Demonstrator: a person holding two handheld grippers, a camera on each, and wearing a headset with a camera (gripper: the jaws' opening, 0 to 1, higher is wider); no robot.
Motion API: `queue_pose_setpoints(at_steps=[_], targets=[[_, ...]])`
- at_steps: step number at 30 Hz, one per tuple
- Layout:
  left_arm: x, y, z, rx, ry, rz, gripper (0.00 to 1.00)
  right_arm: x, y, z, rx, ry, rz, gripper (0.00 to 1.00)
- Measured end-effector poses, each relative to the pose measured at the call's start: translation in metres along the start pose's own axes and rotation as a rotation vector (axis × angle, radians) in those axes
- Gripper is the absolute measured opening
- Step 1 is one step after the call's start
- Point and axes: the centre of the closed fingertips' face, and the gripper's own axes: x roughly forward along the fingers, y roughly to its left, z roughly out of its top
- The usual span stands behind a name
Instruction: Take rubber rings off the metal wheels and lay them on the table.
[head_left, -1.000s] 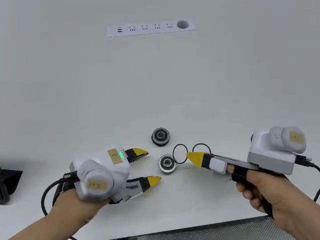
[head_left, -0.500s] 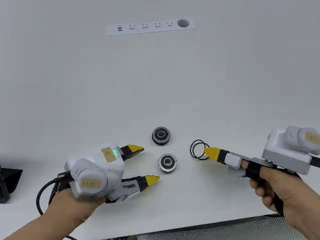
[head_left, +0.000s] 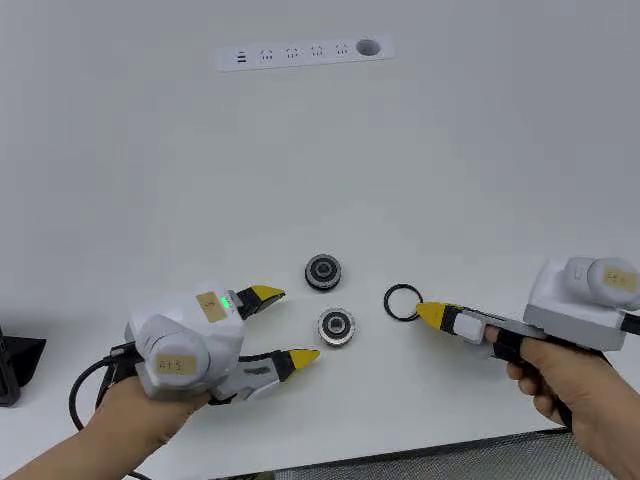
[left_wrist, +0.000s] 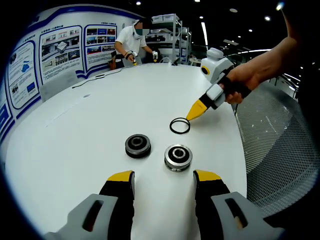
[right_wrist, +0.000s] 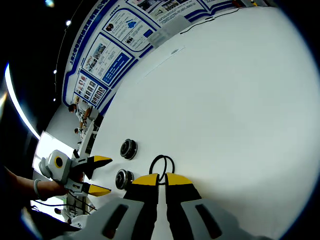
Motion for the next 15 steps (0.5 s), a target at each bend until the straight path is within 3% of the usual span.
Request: queue_pose_setpoints(at_steps=[6,15], targets=[[-0.001,0.003,0.002,-0.011,-0.008,0.008,0.48,-0.002,-0.004,0.002,-0.057,0.004,-0.025,0.10],[-0.002,0.014,0.010,-0.038,-0.032,0.037,0.43,0.003,0.008,0.012,-0.086,-0.014,0.011,0.13]])
